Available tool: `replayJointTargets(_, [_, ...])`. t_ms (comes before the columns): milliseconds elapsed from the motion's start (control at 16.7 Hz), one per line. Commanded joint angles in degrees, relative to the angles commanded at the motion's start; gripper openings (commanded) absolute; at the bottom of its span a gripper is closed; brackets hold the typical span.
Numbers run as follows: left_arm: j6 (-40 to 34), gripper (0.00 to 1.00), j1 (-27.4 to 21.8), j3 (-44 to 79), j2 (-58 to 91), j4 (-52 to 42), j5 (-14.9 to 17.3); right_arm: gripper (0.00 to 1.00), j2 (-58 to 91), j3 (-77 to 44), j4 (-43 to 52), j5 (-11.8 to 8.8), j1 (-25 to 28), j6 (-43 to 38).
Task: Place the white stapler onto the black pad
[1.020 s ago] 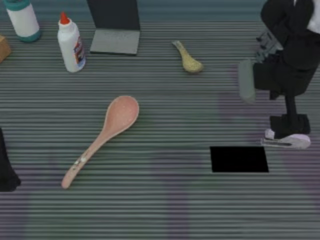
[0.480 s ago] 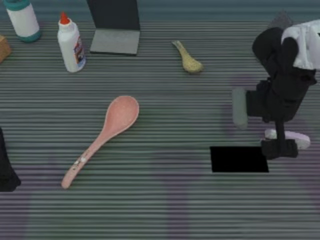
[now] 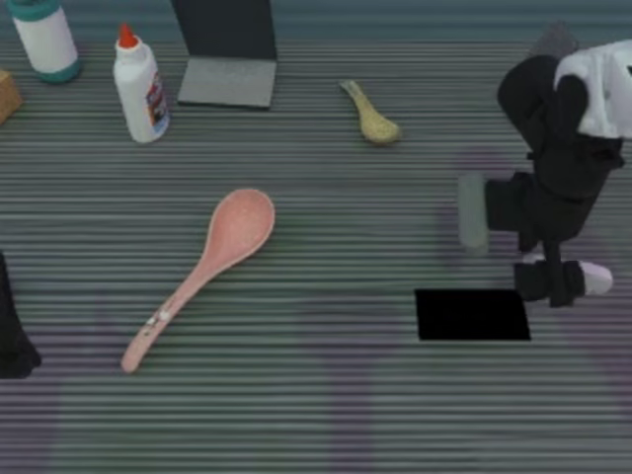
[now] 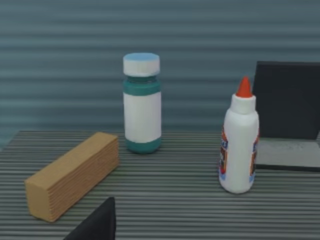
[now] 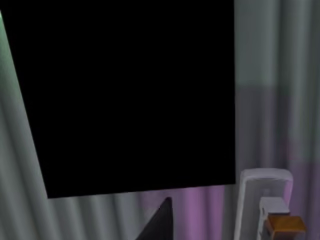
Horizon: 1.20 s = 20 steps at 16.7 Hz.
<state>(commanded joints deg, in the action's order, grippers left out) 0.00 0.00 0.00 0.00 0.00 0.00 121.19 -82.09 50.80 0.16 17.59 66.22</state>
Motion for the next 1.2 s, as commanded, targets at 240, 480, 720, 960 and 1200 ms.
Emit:
replayJointTargets(240, [0.0,1.0,0.0,0.0,0.0,0.0,0.0,0.17,0.0,0.0,0.0,0.0,0.0,0.0])
replayJointTargets(480, [0.0,1.0,0.0,0.0,0.0,0.0,0.0,0.0,0.0,0.0,0.0,0.0,0.0,0.0])
replayJointTargets(720, [0.0,1.0,0.0,0.0,0.0,0.0,0.0,0.0,0.0,0.0,0.0,0.0,0.0,0.0])
replayJointTargets(960, [0.0,1.0,0.0,0.0,0.0,0.0,0.0,0.0,-0.08,-0.19,0.2,0.0,-0.11,-0.02])
replayJointTargets(1200, [0.0,1.0,0.0,0.0,0.0,0.0,0.0,0.0,-1.63,-5.08,6.65,-0.03,0.0,0.14])
